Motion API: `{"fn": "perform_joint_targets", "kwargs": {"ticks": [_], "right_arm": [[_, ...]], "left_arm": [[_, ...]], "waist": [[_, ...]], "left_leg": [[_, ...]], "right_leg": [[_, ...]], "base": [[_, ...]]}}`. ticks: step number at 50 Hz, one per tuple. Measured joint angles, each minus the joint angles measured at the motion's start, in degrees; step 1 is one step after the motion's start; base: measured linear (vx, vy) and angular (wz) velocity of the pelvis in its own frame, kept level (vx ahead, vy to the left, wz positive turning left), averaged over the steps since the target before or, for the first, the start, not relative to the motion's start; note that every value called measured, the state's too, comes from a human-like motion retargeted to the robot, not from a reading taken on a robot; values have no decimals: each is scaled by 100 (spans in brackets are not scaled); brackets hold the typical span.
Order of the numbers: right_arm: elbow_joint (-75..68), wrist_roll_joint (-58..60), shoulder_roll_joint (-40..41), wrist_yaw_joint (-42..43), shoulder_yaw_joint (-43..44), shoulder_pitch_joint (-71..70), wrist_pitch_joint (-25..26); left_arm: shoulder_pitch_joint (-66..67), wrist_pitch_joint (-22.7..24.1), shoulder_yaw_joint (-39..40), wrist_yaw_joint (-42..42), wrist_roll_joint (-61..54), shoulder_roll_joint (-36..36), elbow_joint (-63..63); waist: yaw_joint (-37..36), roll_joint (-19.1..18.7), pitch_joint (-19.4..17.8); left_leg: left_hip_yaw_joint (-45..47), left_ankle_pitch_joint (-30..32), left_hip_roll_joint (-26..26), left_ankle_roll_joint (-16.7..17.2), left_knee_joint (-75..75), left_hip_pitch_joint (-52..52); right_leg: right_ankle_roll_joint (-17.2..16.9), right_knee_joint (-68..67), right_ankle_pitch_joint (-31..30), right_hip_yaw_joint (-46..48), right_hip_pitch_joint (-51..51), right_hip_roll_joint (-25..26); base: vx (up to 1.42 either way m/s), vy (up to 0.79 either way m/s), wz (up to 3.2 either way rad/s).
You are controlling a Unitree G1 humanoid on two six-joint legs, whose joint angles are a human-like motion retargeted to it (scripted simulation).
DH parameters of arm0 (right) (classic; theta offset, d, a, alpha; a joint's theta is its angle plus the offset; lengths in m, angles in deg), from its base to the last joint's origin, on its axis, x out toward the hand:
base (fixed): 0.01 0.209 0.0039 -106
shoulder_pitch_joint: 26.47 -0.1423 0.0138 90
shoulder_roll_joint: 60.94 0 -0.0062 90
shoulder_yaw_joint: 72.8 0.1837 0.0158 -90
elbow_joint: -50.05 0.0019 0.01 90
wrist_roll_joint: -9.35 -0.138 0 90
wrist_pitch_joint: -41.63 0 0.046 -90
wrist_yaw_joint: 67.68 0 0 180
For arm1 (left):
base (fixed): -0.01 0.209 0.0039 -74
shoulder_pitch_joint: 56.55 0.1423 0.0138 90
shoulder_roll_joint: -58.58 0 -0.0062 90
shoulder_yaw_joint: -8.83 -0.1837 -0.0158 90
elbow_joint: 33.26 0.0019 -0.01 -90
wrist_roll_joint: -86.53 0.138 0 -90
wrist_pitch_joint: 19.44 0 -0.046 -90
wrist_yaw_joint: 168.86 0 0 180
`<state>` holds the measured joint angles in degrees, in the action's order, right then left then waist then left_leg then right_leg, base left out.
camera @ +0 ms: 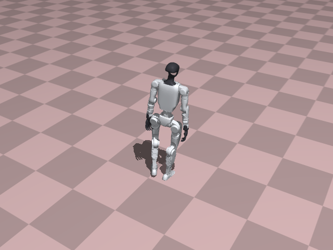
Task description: In place motions
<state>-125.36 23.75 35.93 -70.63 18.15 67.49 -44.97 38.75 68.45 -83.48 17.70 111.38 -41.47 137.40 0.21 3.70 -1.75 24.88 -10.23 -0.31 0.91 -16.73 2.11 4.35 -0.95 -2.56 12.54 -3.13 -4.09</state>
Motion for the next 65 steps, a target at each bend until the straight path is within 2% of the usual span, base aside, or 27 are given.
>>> {"fn": "perform_joint_targets", "kwargs": {"ticks": [8, 15, 17, 20, 22, 24, 25, 27, 30, 33, 36, 38, 40, 45, 47, 50, 52, 53, 55, 57, 62, 65], "right_arm": [[-280, 93, -44, 72, 2, 17, -20], [-335, -85, -61, 92, 19, -51, 0], [-284, -94, -37, 93, -38, -55, -8], [-192, -122, 11, 74, -76, -54, -33], [-114, -120, 27, 68, -54, -35, -56], [-24, -118, 26, 60, -19, 24, -88], [26, -122, 20, 44, 7, 53, -101], [51, -180, 11, -19, -3, 104, -137], [-30, -144, -23, -149, -1, 123, -122], [-50, 109, -115, -66, 52, 184, -102], [-53, 330, -200, 170, 47, 193, -92], [-82, 315, -241, 250, 21, 198, -105], [-124, 182, -259, 228, -6, 195, -121], [-136, 140, -274, 213, 133, 234, -87], [-112, 220, -264, 269, 192, 253, -59], [-81, 295, -250, 347, 203, 262, -19], [-72, 298, -246, 352, 157, 251, -12], [-72, 300, -246, 339, 131, 230, -6], [-57, 314, -242, 298, 120, 163, 23], [40, 329, -227, 291, 162, 88, 50], [449, 343, -139, 322, 202, -77, -53], [568, 346, -41, 354, 289, -150, -94]], "left_arm": [[114, -92, 249, 73, -46, -18, 291], [53, -124, 418, 108, -48, 79, 239], [-6, -125, 473, 122, -39, 159, 174], [-135, -147, 497, 134, -40, 283, 53], [-225, -152, 462, 113, -104, 326, -59], [-309, -131, 397, 94, -191, 340, -194], [-373, -123, 351, 94, -244, 345, -265], [-507, -94, 237, 108, -312, 366, -415], [-601, -38, 75, 69, -313, 341, -657], [-567, 73, -168, -102, -483, 230, -686], [-473, 162, -191, -227, -480, 196, -586], [-399, 235, -216, -434, -279, 271, -508], [-349, 309, -262, -761, 53, 407, -429], [-238, 331, -280, -1238, 557, 687, -354], [-226, 316, -172, -1235, 573, 747, -275], [-222, 242, 91, -1141, 474, 780, -108], [-157, 185, 281, -1126, 373, 777, -19], [-118, 162, 373, -1131, 329, 770, 24], [-29, 125, 513, -1140, 276, 757, 110], [42, 77, 597, -1159, 229, 728, 235], [421, -21, 1005, -1067, -45, 513, 575], [797, -73, 1441, -880, -415, 295, 795]], "waist": [[-41, -141, -16], [67, -271, 79], [246, -293, 90], [485, -283, 14], [601, -262, -56], [624, -256, -126], [615, -264, -177], [355, -164, -312], [-293, -29, -489], [-683, 35, -542], [-608, 130, -512], [-425, 178, -405], [-235, 201, -287], [-322, 319, -106], [-434, 390, -58], [-513, 425, 10], [-661, 449, 59], [-760, 489, 77], [-971, 565, 74], [-1166, 551, 29], [-2019, 653, -153], [-2323, 650, -47]], "left_leg": [[-213, 40, -133, -55, 426, -74], [-684, 153, -75, -84, 507, 332], [-930, 230, -60, -100, 518, 470], [-1389, 376, -125, -133, 510, 635], [-1704, 487, -230, -153, 484, 753], [-1960, 623, -336, -168, 473, 848], [-2092, 699, -380, -170, 472, 884], [-2182, 888, -505, -204, 529, 904], [-2242, 1063, -655, -336, 671, 934], [-2154, 891, -720, -575, 705, 1058], [-860, 397, -465, -972, 744, 1076], [53, 0, -278, -1059, 752, 1066], [942, -337, -35, -914, 649, 1087], [3630, -603, 529, -72, 251, 614], [3973, -546, 591, 77, 71, 508], [3810, -462, 598, 97, -91, 488], [3928, -293, 528, 277, 17, 375], [4210, -166, 469, 248, 110, 302], [4121, 211, 386, 177, 205, 344], [3446, 181, 230, 121, 266, 518], [3058, 140, -58, 187, 488, 393], [2845, 57, -143, 274, 608, 344]], "right_leg": [[-25, -95, -4, -112, 97, 92], [-21, -653, 346, 234, 389, 147], [90, -874, 278, -223, 587, 279], [56, -1148, 153, -1895, 808, 671], [-282, -1169, 171, -2924, 796, 832], [-637, -1044, 277, -3144, 721, 694], [-690, -984, 381, -2915, 676, 567], [-435, -787, 399, -2137, 560, 383], [-385, -749, 447, -1916, 465, 341], [-483, -588, 510, -1011, 311, 6], [-525, -419, 630, -93, 122, -211], [-610, -311, 732, 698, 3, -362], [-740, -237, 834, 1547, -115, -480], [-1051, -99, 1054, 3445, -423, -611], [-1195, -76, 1128, 4117, -552, -630], [-1391, -96, 1232, 4880, -707, -575], [-1479, -121, 1286, 5205, -768, -518], [-1517, -122, 1294, 5348, -800, -519], [-1602, -114, 1304, 5612, -891, -528], [-1664, -86, 1303, 5860, -1009, -425], [-1748, -96, 1227, 5992, -1274, -443], [-1776, -154, 1113, 6008, -1404, -453]], "base": [[4, 7, -21], [0, 3, 48], [-2, -2, 149], [-6, -7, 196], [-6, -6, 226], [-5, -5, 228], [-5, -5, 213], [-11, -6, 174], [-14, -7, 153], [-9, -2, 228], [-10, 7, 301], [-7, 9, 352], [-5, 8, 365], [-2, 18, 332], [3, 18, 303], [7, 20, 286], [9, 21, 216], [11, 20, 178], [11, 13, 162], [18, 15, 138], [22, 11, 19], [38, 21, 9]]}}
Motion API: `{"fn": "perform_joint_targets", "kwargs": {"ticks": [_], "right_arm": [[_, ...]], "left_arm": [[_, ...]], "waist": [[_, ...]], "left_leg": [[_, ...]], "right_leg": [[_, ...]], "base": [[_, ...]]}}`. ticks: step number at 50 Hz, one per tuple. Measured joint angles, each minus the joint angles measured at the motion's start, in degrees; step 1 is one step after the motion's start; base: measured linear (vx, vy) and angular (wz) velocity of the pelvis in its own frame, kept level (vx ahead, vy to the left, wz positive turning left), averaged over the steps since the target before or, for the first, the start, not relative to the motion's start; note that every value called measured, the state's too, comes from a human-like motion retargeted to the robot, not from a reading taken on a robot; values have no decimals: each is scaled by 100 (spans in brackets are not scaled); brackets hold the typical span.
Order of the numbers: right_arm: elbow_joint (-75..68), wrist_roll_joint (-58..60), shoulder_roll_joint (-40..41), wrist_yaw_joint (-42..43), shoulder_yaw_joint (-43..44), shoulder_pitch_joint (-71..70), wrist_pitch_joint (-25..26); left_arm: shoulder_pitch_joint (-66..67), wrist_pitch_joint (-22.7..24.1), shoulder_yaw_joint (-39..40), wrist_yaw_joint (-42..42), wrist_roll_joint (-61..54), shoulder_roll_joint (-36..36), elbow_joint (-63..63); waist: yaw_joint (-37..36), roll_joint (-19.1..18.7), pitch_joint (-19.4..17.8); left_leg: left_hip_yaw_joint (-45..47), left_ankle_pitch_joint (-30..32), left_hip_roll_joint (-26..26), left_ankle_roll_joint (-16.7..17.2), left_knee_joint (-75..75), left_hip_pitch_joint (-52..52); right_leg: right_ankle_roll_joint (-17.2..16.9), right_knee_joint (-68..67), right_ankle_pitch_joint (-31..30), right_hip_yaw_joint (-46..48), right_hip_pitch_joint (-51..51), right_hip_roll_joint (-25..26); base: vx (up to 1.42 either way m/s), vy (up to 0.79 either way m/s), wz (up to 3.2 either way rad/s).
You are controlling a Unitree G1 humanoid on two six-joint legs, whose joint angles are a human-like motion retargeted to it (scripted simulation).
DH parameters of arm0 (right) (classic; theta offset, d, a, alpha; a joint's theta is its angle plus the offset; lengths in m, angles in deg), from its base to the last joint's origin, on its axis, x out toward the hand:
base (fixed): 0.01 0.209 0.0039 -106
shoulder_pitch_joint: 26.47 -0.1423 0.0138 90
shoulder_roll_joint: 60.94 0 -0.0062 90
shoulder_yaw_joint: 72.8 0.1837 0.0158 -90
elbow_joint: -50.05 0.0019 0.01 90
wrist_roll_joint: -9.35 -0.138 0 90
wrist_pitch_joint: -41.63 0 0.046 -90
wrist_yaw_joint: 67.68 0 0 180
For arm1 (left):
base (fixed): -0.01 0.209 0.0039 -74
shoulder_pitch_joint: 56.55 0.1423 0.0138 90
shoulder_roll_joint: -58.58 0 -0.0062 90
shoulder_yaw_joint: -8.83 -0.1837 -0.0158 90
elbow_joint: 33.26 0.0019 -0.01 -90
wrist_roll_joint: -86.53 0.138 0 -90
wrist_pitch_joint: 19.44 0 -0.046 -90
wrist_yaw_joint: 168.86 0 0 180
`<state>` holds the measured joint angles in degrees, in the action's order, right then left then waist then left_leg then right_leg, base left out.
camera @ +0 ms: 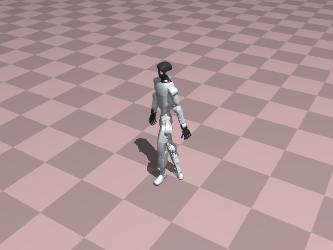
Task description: In place motions
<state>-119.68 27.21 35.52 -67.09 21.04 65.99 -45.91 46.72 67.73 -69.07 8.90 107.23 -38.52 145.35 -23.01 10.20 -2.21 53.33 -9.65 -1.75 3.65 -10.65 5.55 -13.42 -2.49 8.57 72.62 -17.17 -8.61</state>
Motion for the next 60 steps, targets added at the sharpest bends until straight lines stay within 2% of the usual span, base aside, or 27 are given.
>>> {"fn": "perform_joint_targets", "kwargs": {"ticks": [3, 5, 8, 9, 10, 11, 13, 15, 20, 23, 26, 28, 30, 32, 35, 42, 53, 57, 60], "right_arm": [[21, -117, 91, -52, -154, -8, -81], [8, -188, 105, -110, -321, 47, -126], [-49, -312, 40, -137, -504, 118, -145], [-80, -349, 14, -146, -517, 129, -140], [-113, -381, -10, -157, -512, 140, -132], [-158, -404, -11, -169, -488, 164, -120], [-253, -455, 5, -188, -416, 219, -93], [-341, -514, 36, -210, -347, 253, -66], [-438, -490, 85, -303, -375, 366, -53], [-469, -346, 104, -335, -433, 386, -25], [-438, -213, 123, -305, -450, 404, 15], [-375, -174, 134, -276, -464, 411, 23], [-292, -168, 154, -281, -480, 401, 27], [-246, -187, 183, -314, -407, 407, 23], [-162, -178, 221, -315, -246, 335, 41], [255, -80, 193, -229, -456, 94, -31], [79, -149, 298, -416, -516, 222, -50], [-63, 0, 260, -469, -509, 313, -12], [-100, 99, 202, -470, -478, 336, 43]], "left_arm": [[360, -95, 686, 281, -609, -294, 184], [522, -97, 1118, 478, -1026, -511, 270], [534, -84, 1431, 835, -1389, -742, 216], [487, -89, 1425, 897, -1401, -774, 138], [430, -92, 1381, 937, -1384, -789, 44], [367, -82, 1261, 949, -1296, -761, -78], [214, -68, 934, 971, -1077, -650, -341], [10, -51, 563, 976, -830, -487, -627], [-484, 102, -218, 956, -458, -147, -1278], [-634, 146, -435, 994, -417, -96, -1566], [-642, 189, -511, 981, -541, -163, -1641], [-600, 206, -487, 1000, -608, -217, -1573], [-581, 203, -402, 1050, -589, -221, -1379], [-515, 145, -483, 1043, -506, -199, -1116], [-476, 14, -591, 799, -455, -169, -541], [-213, -133, -139, 707, -495, -237, 186], [-299, -141, -62, 800, -657, -231, -121], [-398, -95, -209, 844, -698, -249, -358], [-479, -49, -290, 873, -710, -302, -464]], "waist": [[262, -90, 311], [583, -284, 545], [1147, -897, 686], [1356, -1061, 667], [1567, -1194, 637], [1728, -1232, 602], [2055, -1238, 515], [2055, -1159, 398], [2164, -1091, 92], [2191, -914, -57], [2186, -766, -164], [2146, -656, -199], [1961, -583, -162], [1746, -581, -60], [1404, -576, 19], [1694, -630, 222], [1734, -500, 199], [1725, -420, 175], [1711, -417, 144]], "left_leg": [[-272, -117, 3, 39, 68, 24], [-484, -180, 107, 24, 96, 44], [-1110, -265, 538, -13, -6, 102], [-1371, -277, 628, -42, -53, 139], [-1636, -282, 682, -79, -91, 180], [-1862, -240, 633, -133, -67, 215], [-2342, -130, 454, -254, 11, 273], [-2508, -45, 310, -342, 82, 269], [-3120, 180, 88, -459, 198, 177], [-3461, 346, -215, -516, 381, -12], [-3775, 472, -462, -534, 543, -283], [-3915, 522, -612, -528, 609, -447], [-3900, 560, -644, -486, 672, -563], [-3997, 600, -650, -463, 676, -585], [-4069, 646, -599, -402, 661, -625], [-4190, 710, -467, -304, 677, -614], [-4218, 532, -345, -107, 196, -464], [-4099, 471, -335, 111, -378, -305], [-4049, 676, -321, 281, -798, -175]], "right_leg": [[43, -217, -349, -17, -97, 28], [228, -545, -772, -113, -139, 47], [958, -1692, -1284, -912, 50, -22], [1030, -2197, -1259, -1307, 238, -103], [996, -2711, -1170, -1731, 465, -196], [768, -3078, -979, -2478, 835, -158], [456, -3347, -793, -3568, 1360, 166], [610, -3181, -674, -4136, 1598, 479], [1014, -2356, -134, -4385, 1898, 492], [1007, -1722, 188, -5384, 2188, 649], [1057, -1021, 321, -6072, 2254, 600], [1161, -524, -50, -6012, 2142, 447], [1250, -493, 232, -6102, 1996, 521], [1175, -441, 268, -5107, 1834, 329], [1102, -401, 283, -4959, 1725, 274], [1140, -145, 325, -4718, 1545, 446], [1166, -131, 362, -4759, 1514, 479], [1148, -182, 302, -4948, 1578, 397], [1135, -257, 217, -5209, 1682, 335]], "base": [[40, 21, 75], [33, 19, 129], [25, 17, 203], [19, 13, 273], [17, 9, 289], [15, 5, 296], [8, -1, 291], [-1, -6, 203], [10, -11, 199], [12, -13, 179], [20, -16, 153], [18, -14, 104], [20, -16, 45], [21, -16, 43], [13, -17, 29], [7, -12, 33], [1, -11, 7], [0, -4, -39], [-6, 3, -93]]}}
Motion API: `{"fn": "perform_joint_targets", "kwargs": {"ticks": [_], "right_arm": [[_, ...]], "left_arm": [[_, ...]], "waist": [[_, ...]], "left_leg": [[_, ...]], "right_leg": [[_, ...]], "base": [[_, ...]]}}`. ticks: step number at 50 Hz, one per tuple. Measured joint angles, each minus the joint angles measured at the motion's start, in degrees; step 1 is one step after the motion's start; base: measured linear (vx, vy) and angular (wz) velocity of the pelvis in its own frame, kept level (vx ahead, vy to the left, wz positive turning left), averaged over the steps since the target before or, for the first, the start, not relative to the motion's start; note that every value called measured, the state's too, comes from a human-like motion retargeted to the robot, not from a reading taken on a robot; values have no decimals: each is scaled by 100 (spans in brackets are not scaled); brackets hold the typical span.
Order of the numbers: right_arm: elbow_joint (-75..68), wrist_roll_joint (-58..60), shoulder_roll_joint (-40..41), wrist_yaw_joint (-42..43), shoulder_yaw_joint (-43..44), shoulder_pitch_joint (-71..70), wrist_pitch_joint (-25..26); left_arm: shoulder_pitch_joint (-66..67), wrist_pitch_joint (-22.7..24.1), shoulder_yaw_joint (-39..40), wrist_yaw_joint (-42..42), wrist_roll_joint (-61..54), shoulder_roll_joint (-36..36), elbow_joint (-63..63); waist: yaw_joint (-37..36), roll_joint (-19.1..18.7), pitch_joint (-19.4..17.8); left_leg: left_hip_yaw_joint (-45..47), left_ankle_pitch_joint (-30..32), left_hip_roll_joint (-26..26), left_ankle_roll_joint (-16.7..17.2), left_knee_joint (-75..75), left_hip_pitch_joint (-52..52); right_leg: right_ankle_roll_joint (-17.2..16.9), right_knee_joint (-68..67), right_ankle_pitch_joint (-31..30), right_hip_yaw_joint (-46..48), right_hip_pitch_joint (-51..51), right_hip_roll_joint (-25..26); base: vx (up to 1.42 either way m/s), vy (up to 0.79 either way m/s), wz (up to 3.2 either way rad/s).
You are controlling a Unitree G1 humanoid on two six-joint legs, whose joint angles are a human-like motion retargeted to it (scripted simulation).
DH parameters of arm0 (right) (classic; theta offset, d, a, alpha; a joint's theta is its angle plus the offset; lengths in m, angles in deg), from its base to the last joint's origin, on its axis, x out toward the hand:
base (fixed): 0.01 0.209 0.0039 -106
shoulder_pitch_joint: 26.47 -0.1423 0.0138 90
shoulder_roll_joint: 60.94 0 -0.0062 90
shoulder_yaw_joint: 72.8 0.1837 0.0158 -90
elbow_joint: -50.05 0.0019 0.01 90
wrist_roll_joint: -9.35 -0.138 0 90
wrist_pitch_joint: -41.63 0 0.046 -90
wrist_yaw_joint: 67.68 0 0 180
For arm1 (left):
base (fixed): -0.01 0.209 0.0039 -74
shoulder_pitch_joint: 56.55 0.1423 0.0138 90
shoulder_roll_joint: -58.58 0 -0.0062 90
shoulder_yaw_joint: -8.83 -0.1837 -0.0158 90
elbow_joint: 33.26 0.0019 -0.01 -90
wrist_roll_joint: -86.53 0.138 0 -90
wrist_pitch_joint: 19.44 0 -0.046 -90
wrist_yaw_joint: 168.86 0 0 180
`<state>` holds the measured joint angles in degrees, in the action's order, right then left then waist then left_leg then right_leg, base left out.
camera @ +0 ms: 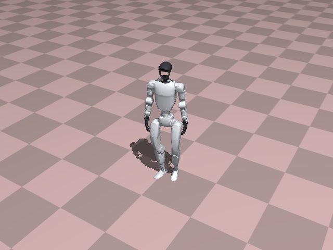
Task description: In place motions
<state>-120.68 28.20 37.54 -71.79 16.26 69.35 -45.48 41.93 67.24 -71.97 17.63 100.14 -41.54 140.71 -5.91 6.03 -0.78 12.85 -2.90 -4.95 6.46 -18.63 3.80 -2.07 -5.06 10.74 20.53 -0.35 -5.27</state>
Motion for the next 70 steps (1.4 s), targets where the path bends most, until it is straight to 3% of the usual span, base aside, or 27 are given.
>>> {"fn": "perform_joint_targets", "kwargs": {"ticks": [5, 9, 10, 13, 17, 22, 29, 33, 40, 48, 52, 54, 58, 59, 60, 63, 65, 70], "right_arm": [[139, 172, -122, 14, 32, 121, -98], [154, 312, -219, 76, 0, 188, -98], [126, 325, -236, 116, 5, 177, -77], [91, 236, -253, 229, 56, 126, 15], [138, -254, -223, 313, -69, -49, -72], [70, -489, -174, 275, -93, -53, -243], [-122, -429, -377, 311, 125, 133, -356], [-278, -922, -455, 389, 381, 17, -482], [-715, -1562, -541, 651, 793, -78, -557], [-1085, -1724, -478, 617, 918, -172, -481], [-1113, -1851, -393, 691, 940, -83, -540], [-1100, -1923, -315, 793, 959, -51, -557], [-812, -1960, -126, 794, 1004, -66, -545], [-667, -1915, -87, 740, 965, -83, -524], [-507, -1854, -54, 675, 905, -103, -498], [-1, -1450, -82, 338, 569, -259, -319], [306, -1087, -134, 111, 306, -440, -199], [859, -518, -225, -103, -277, -831, -231]], "left_arm": [[-77, 30, -173, -48, 74, -43, 59], [-128, 26, -336, -113, 192, -13, 272], [-145, 20, -377, -126, 226, 0, 328], [-204, 7, -542, -128, 334, 63, 438], [-409, -4, -640, -88, 568, 287, 429], [-564, -39, -921, -110, 959, 766, 398], [-247, -119, -782, -240, 876, 853, 483], [-212, -158, -480, -279, 886, 749, 438], [-299, -166, -466, -217, 762, 517, 250], [-748, -113, -540, -125, 621, 459, -442], [-910, -197, -601, -369, 701, 420, -739], [-835, -160, -662, -417, 743, 404, -907], [-599, -14, -890, -446, 655, 422, -1116], [-556, 15, -939, -407, 622, 448, -1110], [-517, 36, -975, -357, 597, 474, -1088], [-460, -152, -942, -423, 638, 400, -854], [-456, -243, -899, -586, 649, 335, -676], [-381, -337, -868, -711, 901, 265, -527]], "waist": [[-122, -41, -4], [-357, -204, -51], [-358, -251, -57], [105, -344, -20], [656, -412, -179], [601, -506, -398], [452, -673, -243], [796, -849, -313], [1183, -1074, -135], [2015, -1247, -230], [2061, -1227, -159], [1784, -1023, -22], [1209, -243, 41], [1110, -139, 21], [1021, -76, 5], [727, -106, -33], [593, -110, -124], [568, -190, -244]], "left_leg": [[-1087, 109, -304, -32, -289, 179], [-1941, -135, -478, 93, 172, -98], [-1869, -216, -462, 51, 330, -181], [-769, -430, -293, -577, 772, -362], [126, -427, -126, -568, 1005, -363], [1305, -566, 49, -564, 1103, -412], [3128, -777, 190, -346, 1382, -579], [3827, -835, 340, -163, 1450, -680], [4884, -839, 372, 157, 1618, -814], [5523, -577, 436, 443, 1423, -1191], [5576, -31, 435, 474, 1151, -1495], [5717, 474, 391, 363, 823, -1661], [4935, 1309, 547, -437, -847, -1617], [4501, 1271, 682, -463, -1383, -1438], [4039, 1158, 828, -380, -1911, -1218], [2424, 596, 582, 327, -2547, -313], [1843, 452, 409, 336, -2589, 76], [1747, -118, 673, -522, -1439, 324]], "right_leg": [[-8, -72, -241, -760, 225, -45], [-5, -142, -548, -1769, 473, 197], [2, -156, -639, -2012, 542, 282], [148, -208, -913, -2411, 784, 473], [455, -400, -977, -2767, 1214, 759], [835, -362, -326, -774, 1371, 279], [566, -410, 257, 2001, 1262, -284], [432, -469, 177, 3396, 955, -444], [285, -123, -233, 4370, 664, -154], [928, 110, -611, 3228, 798, 267], [829, 57, -533, 2550, 799, 254], [794, 63, -539, 2174, 790, 127], [773, 93, -597, 1451, 615, -449], [778, 77, -613, 1302, 586, -508], [792, 62, -633, 1168, 568, -526], [896, 124, -772, 762, 552, -353], [935, 159, -863, 459, 517, -280], [951, 147, -972, 50, 447, -136]], "base": [[-3, 11, -170], [-1, 17, -251], [-8, 18, -211], [-15, 17, -149], [-30, 11, -195], [-31, -3, -278], [-20, -14, -310], [-33, -28, -252], [-15, -16, -220], [4, -12, -107], [30, -11, -108], [43, -15, -199], [41, -17, -203], [40, -18, -182], [36, -13, -193], [27, -3, -220], [16, 4, -217], [18, 9, -156]]}}
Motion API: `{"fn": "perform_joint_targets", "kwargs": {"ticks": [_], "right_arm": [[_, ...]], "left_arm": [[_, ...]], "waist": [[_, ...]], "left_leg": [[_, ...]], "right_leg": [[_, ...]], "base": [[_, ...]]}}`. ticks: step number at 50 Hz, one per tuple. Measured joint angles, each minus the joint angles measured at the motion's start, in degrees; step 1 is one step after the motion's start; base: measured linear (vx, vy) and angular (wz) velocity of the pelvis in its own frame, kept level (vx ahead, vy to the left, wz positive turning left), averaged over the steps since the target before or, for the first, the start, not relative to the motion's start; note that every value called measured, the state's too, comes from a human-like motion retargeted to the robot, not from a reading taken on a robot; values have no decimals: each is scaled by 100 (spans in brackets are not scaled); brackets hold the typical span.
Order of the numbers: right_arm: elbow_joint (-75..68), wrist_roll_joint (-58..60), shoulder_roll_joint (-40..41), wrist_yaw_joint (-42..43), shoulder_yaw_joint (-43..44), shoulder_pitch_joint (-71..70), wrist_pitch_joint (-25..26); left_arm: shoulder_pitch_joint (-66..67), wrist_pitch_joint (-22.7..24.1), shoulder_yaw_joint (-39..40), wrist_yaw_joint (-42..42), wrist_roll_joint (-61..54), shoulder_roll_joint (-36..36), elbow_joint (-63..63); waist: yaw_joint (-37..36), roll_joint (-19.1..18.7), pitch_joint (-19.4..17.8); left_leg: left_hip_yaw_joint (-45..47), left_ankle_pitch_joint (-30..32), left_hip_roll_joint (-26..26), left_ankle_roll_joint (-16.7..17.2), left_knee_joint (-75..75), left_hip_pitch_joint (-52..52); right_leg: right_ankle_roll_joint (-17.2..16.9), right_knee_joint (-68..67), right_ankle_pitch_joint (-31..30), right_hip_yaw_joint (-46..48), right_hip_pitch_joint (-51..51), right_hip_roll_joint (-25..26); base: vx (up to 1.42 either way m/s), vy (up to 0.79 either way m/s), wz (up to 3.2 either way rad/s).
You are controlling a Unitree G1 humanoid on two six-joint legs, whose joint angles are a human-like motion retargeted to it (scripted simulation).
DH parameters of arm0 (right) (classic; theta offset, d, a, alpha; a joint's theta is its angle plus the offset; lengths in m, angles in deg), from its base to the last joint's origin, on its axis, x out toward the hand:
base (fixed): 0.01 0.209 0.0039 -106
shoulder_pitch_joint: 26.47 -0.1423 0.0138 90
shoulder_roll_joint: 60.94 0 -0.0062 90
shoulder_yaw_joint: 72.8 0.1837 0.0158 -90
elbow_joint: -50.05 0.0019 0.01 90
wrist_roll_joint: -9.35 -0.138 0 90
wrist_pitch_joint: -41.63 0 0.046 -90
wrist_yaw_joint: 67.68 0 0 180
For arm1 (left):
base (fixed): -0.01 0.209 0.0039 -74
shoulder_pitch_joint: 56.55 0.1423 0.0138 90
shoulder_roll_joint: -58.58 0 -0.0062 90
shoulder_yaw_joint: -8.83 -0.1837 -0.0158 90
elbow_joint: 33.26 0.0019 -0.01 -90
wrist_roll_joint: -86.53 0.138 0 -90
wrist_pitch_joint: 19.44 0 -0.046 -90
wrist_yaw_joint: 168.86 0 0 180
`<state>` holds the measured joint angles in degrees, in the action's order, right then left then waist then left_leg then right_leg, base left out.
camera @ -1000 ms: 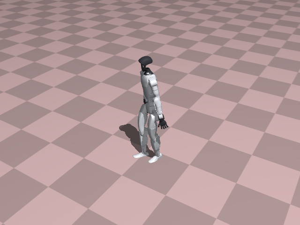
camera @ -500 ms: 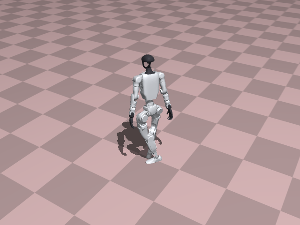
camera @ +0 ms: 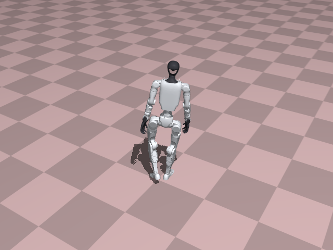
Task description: In place motions
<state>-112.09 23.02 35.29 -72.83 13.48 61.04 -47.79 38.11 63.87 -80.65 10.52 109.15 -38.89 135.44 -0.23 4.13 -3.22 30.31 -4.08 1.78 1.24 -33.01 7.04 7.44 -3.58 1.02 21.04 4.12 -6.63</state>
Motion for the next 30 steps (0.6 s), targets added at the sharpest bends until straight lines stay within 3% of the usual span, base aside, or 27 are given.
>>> {"fn": "perform_joint_targets", "kwargs": {"ticks": [4, 7, 8, 10, 12, 16, 20, 30], "right_arm": [[196, 44, 48, -12, -55, 90, -17], [24, -49, 94, -4, 6, 256, -34], [-99, -41, 87, -24, 22, 298, -21], [-394, 38, 89, -35, 26, 327, 50], [-742, 34, 113, 108, 127, 360, 132], [-1507, -205, 30, 161, 315, 474, 219], [-1921, 62, -55, -72, 584, 741, 381], [-1178, 489, -96, -122, 445, 704, 159]], "left_arm": [[107, -17, -106, -8, 112, -57, 68], [212, -18, -151, 43, 62, -95, 155], [243, -15, -118, 84, 50, -122, 183], [233, -12, 63, 203, 31, -189, 251], [159, -16, 200, 259, -29, -232, 286], [101, 67, 260, 328, -140, -215, 171], [179, 154, 162, 410, -164, -164, 120], [256, 219, 107, 387, -200, -56, 314]], "waist": [[-324, -210, -53], [-426, -300, -8], [-239, -283, 65], [58, -302, 198], [236, -293, 215], [-58, -249, 159], [-206, -268, 425], [67, -291, 212]], "left_leg": [[-1921, -192, -517, 68, 1567, 206], [-2940, 129, -721, 236, 2362, 14], [-2493, -96, -586, 358, 2188, -59], [-1431, -39, -235, 276, 2250, -146], [-1840, -6, -438, 193, 2388, -230], [-1670, 86, -592, 74, 2752, -553], [-1461, 153, -658, 24, 3054, -722], [-613, 147, -604, 38, 3147, -904]], "right_leg": [[7, 42, -31, -524, -209, 389], [-62, 107, -23, -770, -491, 551], [-116, 137, -18, -683, -554, 487], [-160, 189, -4, -621, -609, 485], [-177, 183, 46, -554, -684, 479], [-204, 57, 119, -839, -780, 468], [-265, -41, 210, -884, -709, 461], [-219, -642, 348, -1471, -297, 602]], "base": [[32, 9, -142], [40, 9, -70], [33, 15, 34], [23, 19, 46], [14, 14, 20], [20, 12, -55], [26, 11, -2], [1, 5, -53]]}}
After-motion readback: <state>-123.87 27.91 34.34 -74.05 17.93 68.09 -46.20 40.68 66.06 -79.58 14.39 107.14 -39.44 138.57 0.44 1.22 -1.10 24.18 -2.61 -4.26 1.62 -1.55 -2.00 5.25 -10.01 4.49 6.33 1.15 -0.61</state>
